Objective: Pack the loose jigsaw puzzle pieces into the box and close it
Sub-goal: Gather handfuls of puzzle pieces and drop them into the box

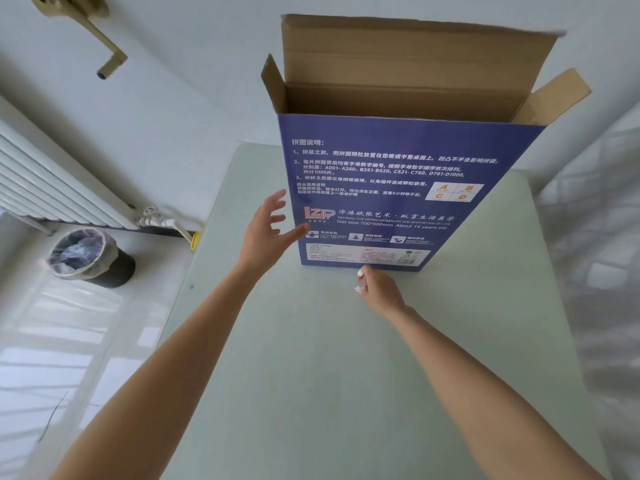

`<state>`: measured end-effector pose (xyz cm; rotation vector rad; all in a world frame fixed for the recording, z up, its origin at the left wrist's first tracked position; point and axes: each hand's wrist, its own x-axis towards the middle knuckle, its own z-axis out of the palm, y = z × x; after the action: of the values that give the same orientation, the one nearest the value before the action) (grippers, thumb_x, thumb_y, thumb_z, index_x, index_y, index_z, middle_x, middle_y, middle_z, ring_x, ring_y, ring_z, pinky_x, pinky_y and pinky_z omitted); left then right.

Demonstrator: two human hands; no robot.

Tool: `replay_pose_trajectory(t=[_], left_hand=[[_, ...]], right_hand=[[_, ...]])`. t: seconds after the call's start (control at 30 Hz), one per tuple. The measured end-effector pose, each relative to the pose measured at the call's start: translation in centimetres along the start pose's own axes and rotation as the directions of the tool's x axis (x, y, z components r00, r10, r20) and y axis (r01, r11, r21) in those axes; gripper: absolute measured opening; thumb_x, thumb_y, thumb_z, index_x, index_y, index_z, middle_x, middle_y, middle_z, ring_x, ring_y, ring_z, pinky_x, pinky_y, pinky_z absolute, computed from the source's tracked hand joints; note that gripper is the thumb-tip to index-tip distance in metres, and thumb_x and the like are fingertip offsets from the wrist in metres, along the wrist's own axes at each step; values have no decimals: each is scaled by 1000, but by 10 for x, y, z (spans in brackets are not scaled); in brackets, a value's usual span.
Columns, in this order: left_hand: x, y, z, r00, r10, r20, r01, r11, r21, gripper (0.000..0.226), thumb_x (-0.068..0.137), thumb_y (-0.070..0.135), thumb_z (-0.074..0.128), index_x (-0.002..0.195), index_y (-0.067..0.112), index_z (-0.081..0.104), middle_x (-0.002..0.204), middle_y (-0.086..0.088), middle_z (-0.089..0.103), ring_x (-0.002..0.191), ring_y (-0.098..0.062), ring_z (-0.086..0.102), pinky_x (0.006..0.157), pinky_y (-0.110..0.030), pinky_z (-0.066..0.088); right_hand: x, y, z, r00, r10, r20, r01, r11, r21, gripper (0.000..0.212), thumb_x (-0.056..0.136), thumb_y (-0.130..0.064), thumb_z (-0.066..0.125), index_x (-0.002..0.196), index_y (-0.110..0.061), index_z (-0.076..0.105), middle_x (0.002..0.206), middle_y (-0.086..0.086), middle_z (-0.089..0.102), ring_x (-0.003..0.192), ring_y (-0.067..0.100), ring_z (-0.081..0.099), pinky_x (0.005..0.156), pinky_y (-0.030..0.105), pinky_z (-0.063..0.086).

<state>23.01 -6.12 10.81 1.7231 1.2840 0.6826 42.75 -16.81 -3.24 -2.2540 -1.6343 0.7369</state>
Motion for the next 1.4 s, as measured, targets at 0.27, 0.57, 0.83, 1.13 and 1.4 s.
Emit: replay_pose_trajectory(t=[0.27, 0.57, 0.83, 1.13, 1.4], left_hand=[[22, 40, -11, 972, 226, 63, -208, 955, -211, 73, 74, 35, 75, 135, 24, 37, 136, 10, 48, 120, -6, 49, 92, -18, 43], [26, 56, -20, 965, 260, 29, -244, 934, -262, 64, 79, 25, 72, 134, 17, 40, 126, 4, 57, 115, -14, 56, 91, -44, 52], [25, 85, -35, 950, 304, -74, -312, 905, -288, 71, 80, 30, 72, 139, 23, 34, 138, 8, 46, 124, -8, 46, 102, -35, 42], [15, 117, -43, 793, 541, -278, -541, 837, 87, 28, 92, 32, 54, 118, 25, 60, 117, 11, 58, 112, -6, 50, 94, -20, 38], [24, 134, -52, 910, 328, -255, -359, 930, -82, 15, 88, 13, 59, 98, 20, 67, 108, 6, 60, 100, -14, 60, 84, -27, 50]], right_hand=[[-57, -64, -100, 885, -371, -281, 408, 909, 84, 3, 86, -21, 65, 86, -18, 63, 86, -13, 56, 70, 3, 52, 62, 18, 41], [-56, -138, -266, 414, -530, -740, 559, 789, -253, 14, 90, -22, 63, 93, -10, 69, 84, 1, 69, 70, 13, 60, 58, 19, 46], [-23, -130, -274, 506, -529, -681, 506, 822, -262, 16, 89, -16, 58, 96, -14, 73, 93, -1, 69, 82, 16, 62, 64, 37, 53], [-65, -90, -252, 235, -60, -970, 300, 954, 14, 24, 85, -8, 56, 108, -4, 59, 111, 17, 49, 105, 23, 43, 90, 7, 28], [-65, -76, -271, 542, 217, -812, 405, 779, 479, 28, 99, -23, 40, 125, -13, 39, 101, -1, 68, 96, 13, 62, 80, 6, 37]])
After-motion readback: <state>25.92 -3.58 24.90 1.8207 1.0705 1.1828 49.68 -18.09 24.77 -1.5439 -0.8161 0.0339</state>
